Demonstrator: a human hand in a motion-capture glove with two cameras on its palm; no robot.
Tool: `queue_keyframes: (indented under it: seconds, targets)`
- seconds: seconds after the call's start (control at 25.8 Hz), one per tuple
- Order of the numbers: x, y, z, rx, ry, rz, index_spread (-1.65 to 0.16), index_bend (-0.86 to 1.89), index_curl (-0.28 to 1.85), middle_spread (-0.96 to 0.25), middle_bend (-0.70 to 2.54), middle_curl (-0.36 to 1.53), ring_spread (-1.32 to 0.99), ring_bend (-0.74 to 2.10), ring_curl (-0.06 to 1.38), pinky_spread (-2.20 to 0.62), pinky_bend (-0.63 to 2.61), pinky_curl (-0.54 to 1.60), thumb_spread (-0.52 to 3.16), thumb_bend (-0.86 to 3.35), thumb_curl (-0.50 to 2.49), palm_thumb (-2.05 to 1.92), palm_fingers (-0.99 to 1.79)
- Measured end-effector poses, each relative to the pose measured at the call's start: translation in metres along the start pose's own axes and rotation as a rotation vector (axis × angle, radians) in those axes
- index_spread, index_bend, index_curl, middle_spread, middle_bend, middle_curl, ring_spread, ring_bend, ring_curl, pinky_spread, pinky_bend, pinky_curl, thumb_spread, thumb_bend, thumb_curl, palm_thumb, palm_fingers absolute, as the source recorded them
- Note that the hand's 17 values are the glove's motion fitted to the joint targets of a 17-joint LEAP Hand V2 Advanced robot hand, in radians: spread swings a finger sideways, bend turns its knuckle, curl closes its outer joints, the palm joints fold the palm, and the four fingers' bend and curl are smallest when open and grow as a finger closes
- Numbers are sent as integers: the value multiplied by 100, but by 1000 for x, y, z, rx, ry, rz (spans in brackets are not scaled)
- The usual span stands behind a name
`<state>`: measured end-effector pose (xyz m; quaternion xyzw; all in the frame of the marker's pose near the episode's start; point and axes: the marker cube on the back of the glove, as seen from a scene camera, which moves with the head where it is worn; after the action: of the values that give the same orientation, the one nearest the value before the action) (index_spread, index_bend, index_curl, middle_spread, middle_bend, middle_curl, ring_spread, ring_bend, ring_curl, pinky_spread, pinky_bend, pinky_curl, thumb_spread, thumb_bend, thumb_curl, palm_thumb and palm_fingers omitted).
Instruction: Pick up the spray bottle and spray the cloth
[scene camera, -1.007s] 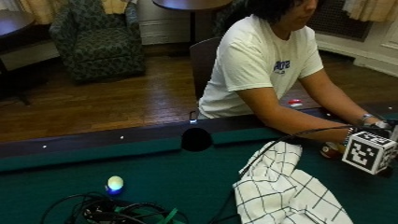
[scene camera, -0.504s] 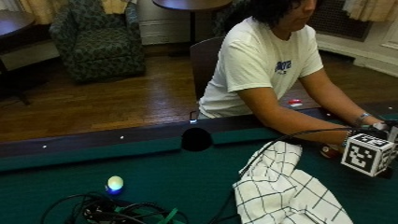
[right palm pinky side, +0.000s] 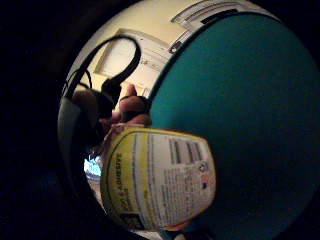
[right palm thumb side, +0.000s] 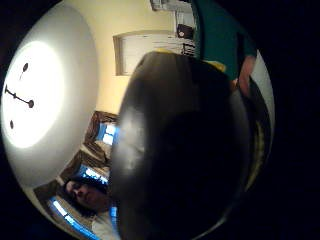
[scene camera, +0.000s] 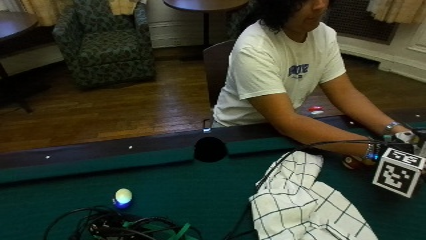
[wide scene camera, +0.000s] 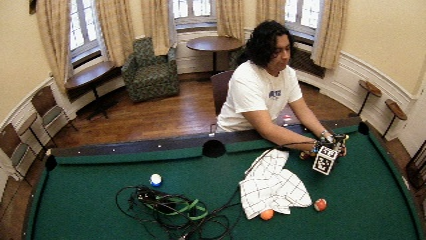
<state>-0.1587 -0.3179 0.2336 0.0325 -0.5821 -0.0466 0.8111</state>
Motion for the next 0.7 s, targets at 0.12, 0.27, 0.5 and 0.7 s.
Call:
queue_keyframes:
  seconds: [0.12,0.27,0.5,0.7]
  targets:
    - [5,5,-3,-73,37,7,-26,27,63,-18,69,58,-19,74,49,-14,28,38,51,-5,82,87,112]
    - [12,13,-9,-146,112,11,-28,22,60,-18,61,55,-18,63,46,-1,20,36,69,-7,75,77,97]
    - [19,31,-24,-243,315,7,-35,11,54,-17,31,45,-15,45,43,13,35,41,85,-10,63,55,45]
    - [25,49,-47,-287,613,-5,-40,11,45,-17,26,41,-13,34,36,19,33,38,90,-7,55,45,29]
